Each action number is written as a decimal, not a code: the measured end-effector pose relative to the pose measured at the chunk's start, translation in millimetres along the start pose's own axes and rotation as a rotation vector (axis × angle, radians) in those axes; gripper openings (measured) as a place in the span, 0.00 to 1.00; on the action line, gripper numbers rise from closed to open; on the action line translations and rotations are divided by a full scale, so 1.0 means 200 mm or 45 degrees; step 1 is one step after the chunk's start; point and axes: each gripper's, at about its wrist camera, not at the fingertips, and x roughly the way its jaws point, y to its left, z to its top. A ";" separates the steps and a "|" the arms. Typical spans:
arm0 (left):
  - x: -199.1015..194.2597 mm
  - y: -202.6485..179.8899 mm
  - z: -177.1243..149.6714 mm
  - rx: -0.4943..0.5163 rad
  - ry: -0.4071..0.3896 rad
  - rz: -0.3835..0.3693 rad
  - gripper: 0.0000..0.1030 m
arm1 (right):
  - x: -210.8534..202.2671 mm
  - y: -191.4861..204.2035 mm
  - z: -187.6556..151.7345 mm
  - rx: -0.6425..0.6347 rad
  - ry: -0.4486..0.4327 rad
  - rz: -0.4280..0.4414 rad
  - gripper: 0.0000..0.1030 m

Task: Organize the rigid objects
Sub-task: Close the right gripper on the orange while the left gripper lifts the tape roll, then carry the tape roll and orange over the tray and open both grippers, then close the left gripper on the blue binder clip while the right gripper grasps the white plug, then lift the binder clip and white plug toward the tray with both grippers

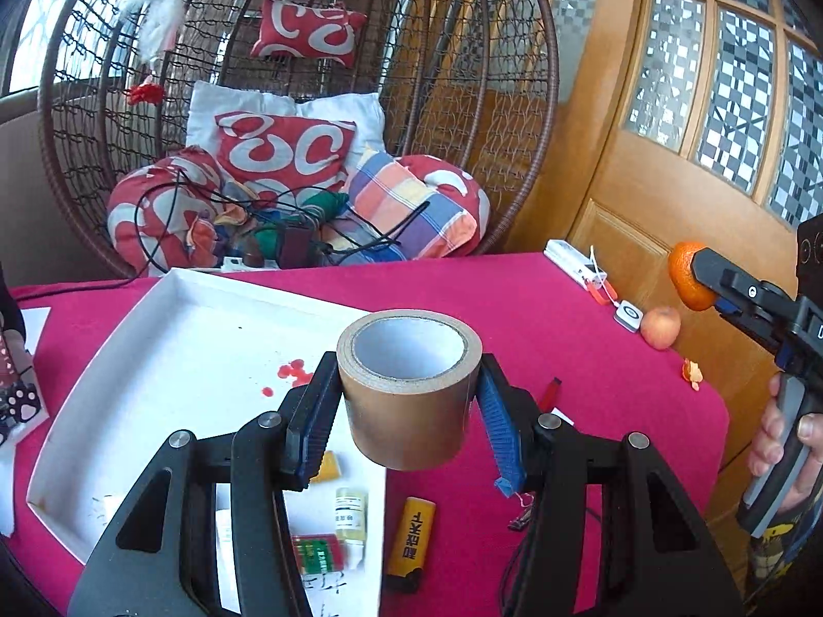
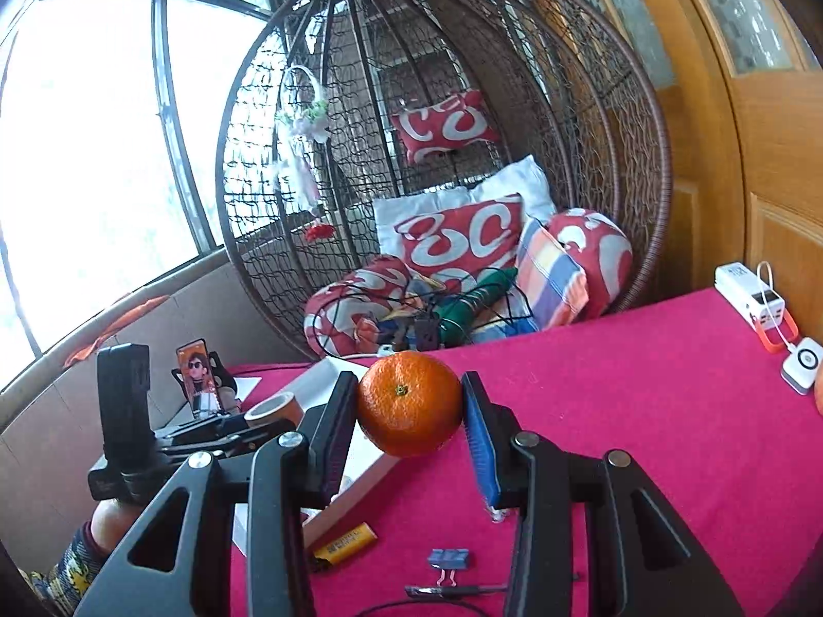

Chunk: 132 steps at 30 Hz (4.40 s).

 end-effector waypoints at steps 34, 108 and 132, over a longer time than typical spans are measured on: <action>-0.07 0.79 -0.18 -0.482 -0.090 0.521 1.00 | 0.85 0.34 -0.36 -0.033 0.354 0.114 1.00; 0.74 -0.52 -0.47 0.511 0.549 -0.087 0.49 | 0.46 -0.54 -0.55 0.014 0.547 -0.269 0.52; 0.27 -0.31 -0.19 0.166 0.182 -0.162 0.20 | 0.12 -0.31 -0.25 0.031 0.196 -0.148 0.25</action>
